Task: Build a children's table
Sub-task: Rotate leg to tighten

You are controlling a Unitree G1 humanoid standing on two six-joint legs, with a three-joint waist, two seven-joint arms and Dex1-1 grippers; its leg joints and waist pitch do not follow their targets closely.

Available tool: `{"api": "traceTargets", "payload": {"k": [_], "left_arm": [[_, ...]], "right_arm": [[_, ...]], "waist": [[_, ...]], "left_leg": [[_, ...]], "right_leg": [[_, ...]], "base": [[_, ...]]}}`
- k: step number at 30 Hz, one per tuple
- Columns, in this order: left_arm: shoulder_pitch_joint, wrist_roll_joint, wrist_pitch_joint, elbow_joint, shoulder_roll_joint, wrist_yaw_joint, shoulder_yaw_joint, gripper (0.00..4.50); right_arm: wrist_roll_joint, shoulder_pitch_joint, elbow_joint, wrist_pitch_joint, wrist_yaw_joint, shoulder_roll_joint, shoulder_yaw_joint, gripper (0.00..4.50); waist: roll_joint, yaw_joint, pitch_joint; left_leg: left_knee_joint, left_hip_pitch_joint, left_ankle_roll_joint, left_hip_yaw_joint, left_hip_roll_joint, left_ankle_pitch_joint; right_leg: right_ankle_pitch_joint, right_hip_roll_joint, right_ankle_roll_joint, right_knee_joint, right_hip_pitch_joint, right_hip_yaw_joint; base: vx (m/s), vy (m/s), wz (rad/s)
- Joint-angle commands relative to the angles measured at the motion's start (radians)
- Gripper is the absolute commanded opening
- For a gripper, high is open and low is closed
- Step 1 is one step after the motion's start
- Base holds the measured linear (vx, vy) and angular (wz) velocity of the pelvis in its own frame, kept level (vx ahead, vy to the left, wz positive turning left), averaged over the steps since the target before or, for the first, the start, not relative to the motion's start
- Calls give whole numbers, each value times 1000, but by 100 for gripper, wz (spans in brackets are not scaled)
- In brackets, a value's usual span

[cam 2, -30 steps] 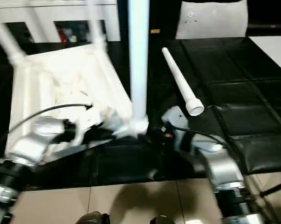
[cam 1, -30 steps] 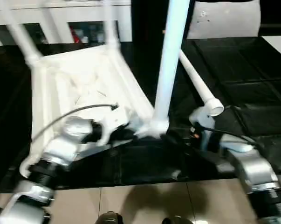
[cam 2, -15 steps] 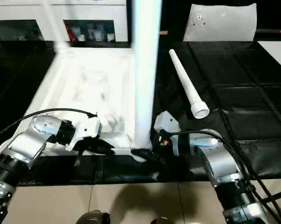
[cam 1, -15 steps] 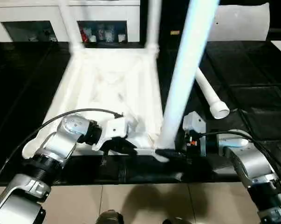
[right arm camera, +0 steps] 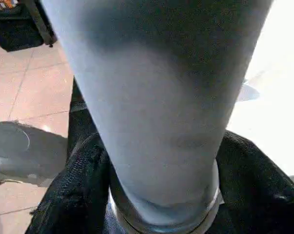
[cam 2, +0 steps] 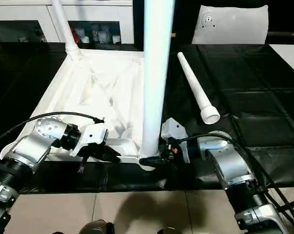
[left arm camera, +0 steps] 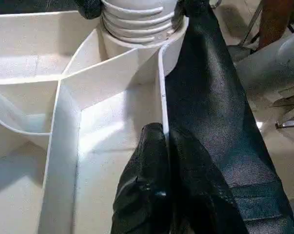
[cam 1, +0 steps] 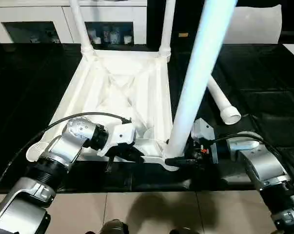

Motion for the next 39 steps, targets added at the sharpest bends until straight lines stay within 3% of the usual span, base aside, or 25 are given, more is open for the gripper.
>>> {"api": "traceTargets", "payload": {"k": [1,5,6,8,11,12,13,14,15,16,17,19,25,26,29,30,34,37,39], "left_arm": [[-2,20,4,8,0,-41,-41,0],[12,-19,92,-36,-12,-28,-16,0],[15,-24,135,-46,-29,21,2,0],[21,-24,166,-51,-55,94,27,0],[37,-27,216,-72,-93,188,58,0],[46,-16,251,-89,-119,259,73,0],[54,-2,300,-107,-154,344,90,0],[58,7,344,-116,-189,422,111,0],[59,12,381,-124,-215,478,127,0],[61,16,421,-137,-247,542,147,0],[62,18,446,-146,-267,581,160,0],[58,43,493,-165,-328,698,190,0],[42,90,554,-218,-437,905,237,0],[43,94,565,-231,-442,910,234,0],[47,99,576,-245,-441,905,221,0],[53,105,560,-242,-421,882,204,0],[86,99,523,-255,-351,780,170,0],[109,80,483,-259,-305,695,158,0],[121,78,442,-254,-268,638,143,0]], "right_arm": [[24,5,-13,8,24,5,5,273],[45,22,-31,27,9,26,-3,268],[50,37,-46,41,-23,47,-7,267],[44,51,-64,85,-101,86,-11,267],[35,58,-85,164,-223,153,-16,267],[31,56,-85,210,-302,204,-24,267],[16,51,-69,234,-394,263,-34,267],[3,47,-51,247,-464,307,-42,267],[-8,44,-38,256,-517,340,-49,267],[-21,39,-24,266,-572,373,-56,267],[-29,36,-15,273,-607,393,-60,267],[-46,20,5,302,-712,451,-82,267],[-58,-6,6,333,-829,541,-115,267],[-69,-4,3,329,-840,547,-116,322],[-85,-1,7,309,-855,547,-116,343],[-91,8,4,292,-846,532,-115,355],[-100,48,-39,232,-794,456,-113,391],[-90,66,-67,205,-741,399,-136,418],[-82,75,-81,183,-696,357,-150,427]], "waist": [[-10,-6,-71],[-9,-3,-70],[-4,-3,-69],[-6,-5,-67],[-6,-16,-59],[1,-18,-56],[-5,-31,-49],[-3,-38,-44],[-7,-44,-39],[-8,-56,-34],[-7,-60,-34],[-10,-68,-38],[-2,-69,-51],[-5,-68,-53],[-4,-67,-54],[-6,-72,-56],[-7,-79,-56],[-7,-80,-65],[-3,-76,-60]], "left_leg": [[-61,14,136,-14,77,-22],[-62,15,129,-13,78,-29],[-63,16,126,-14,78,-33],[-64,16,121,-13,79,-38],[-76,19,69,-15,75,-117],[-77,20,57,-17,76,-133],[-86,15,34,-18,75,-175],[-91,20,2,-20,73,-227],[-93,22,-9,-20,70,-259],[-92,35,-33,-25,66,-334],[-94,35,-36,-26,67,-341],[-98,28,-31,-28,66,-322],[-97,24,12,-18,69,-198],[-93,25,24,-15,70,-171],[-90,18,43,-13,67,-132],[-90,9,53,-15,66,-106],[-86,8,80,-11,63,-95],[-78,9,105,-8,64,-24],[-79,11,123,-5,69,-31]], "right_leg": [[52,-98,-282,-57,57,56],[44,-99,-289,-58,56,56],[39,-99,-290,-58,55,56],[32,-98,-287,-61,55,58],[-110,-100,-261,-79,56,58],[-137,-100,-257,-81,52,59],[-205,-99,-241,-89,53,59],[-314,-101,-213,-97,52,58],[-376,-102,-197,-106,48,58],[-523,-104,-149,-123,42,58],[-533,-105,-145,-123,40,60],[-506,-101,-133,-125,43,60],[-204,-93,-194,-109,49,64],[-165,-93,-203,-106,51,64],[-117,-95,-213,-101,56,63],[-80,-94,-213,-96,64,61],[-67,-94,-209,-101,65,60],[79,-87,-241,-82,65,62],[98,-86,-258,-82,59,59]], "base": [[0,0,0],[0,0,0],[0,0,0],[0,0,0],[0,0,0],[0,0,0],[0,0,0],[0,0,0],[0,0,0],[0,0,0],[0,0,0],[0,0,0],[0,0,0],[0,0,0],[0,0,0],[0,0,0],[0,0,0],[0,0,0],[0,0,0]]}}
